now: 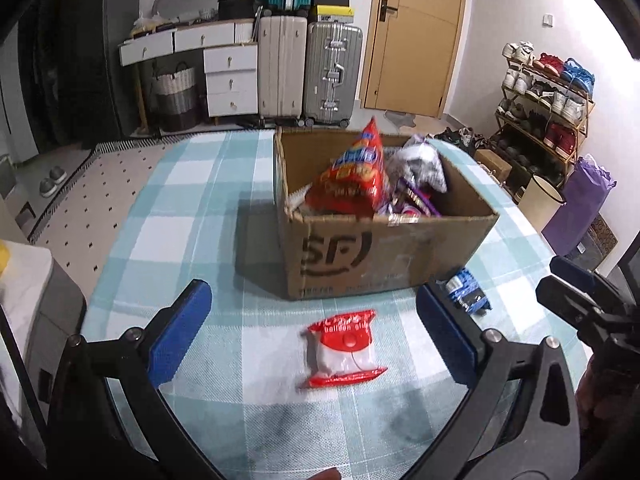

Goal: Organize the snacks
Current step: 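Move both tools back toward the balloon glue pack and blue biscuit pack, then lower the left gripper onto the red-white balloon glue pack and close it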

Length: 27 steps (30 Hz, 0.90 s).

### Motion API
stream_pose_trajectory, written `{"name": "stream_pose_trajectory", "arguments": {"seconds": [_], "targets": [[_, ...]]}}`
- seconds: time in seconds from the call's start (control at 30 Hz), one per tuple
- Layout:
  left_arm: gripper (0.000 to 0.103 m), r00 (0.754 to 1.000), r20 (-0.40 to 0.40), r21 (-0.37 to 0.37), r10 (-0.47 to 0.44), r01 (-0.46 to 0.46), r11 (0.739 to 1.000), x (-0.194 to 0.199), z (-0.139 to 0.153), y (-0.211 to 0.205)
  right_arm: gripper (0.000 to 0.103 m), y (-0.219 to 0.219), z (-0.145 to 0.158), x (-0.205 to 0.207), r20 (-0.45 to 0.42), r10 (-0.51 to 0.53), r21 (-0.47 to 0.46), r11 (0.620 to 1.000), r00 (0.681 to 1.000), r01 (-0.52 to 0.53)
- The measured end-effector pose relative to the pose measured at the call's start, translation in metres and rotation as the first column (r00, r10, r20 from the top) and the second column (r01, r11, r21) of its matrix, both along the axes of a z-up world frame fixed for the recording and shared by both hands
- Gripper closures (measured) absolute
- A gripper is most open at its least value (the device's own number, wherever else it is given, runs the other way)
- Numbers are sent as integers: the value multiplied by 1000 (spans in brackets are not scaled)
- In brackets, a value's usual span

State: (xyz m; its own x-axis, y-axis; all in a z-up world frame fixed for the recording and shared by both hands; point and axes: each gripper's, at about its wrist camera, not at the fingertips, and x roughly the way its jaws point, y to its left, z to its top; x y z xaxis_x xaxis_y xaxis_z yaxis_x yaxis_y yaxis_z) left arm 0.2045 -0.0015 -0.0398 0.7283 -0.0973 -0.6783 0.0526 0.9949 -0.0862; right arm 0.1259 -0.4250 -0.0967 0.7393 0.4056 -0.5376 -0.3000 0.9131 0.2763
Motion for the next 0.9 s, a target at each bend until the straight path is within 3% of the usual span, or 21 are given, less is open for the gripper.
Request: {"name": "stream_pose_trajectory", "arguments": {"seconds": [0.37,0.9], "targets": [[1,995,-98,-10,-1,0,1000,21,-57,0,11,-3,-44,21,-107,-13,-8,1000,994,12],[3,981,-192,18,-31,35,999,65,-114,-14,11,-7,-60,25,-131,-26,5,1000,991,27]]}}
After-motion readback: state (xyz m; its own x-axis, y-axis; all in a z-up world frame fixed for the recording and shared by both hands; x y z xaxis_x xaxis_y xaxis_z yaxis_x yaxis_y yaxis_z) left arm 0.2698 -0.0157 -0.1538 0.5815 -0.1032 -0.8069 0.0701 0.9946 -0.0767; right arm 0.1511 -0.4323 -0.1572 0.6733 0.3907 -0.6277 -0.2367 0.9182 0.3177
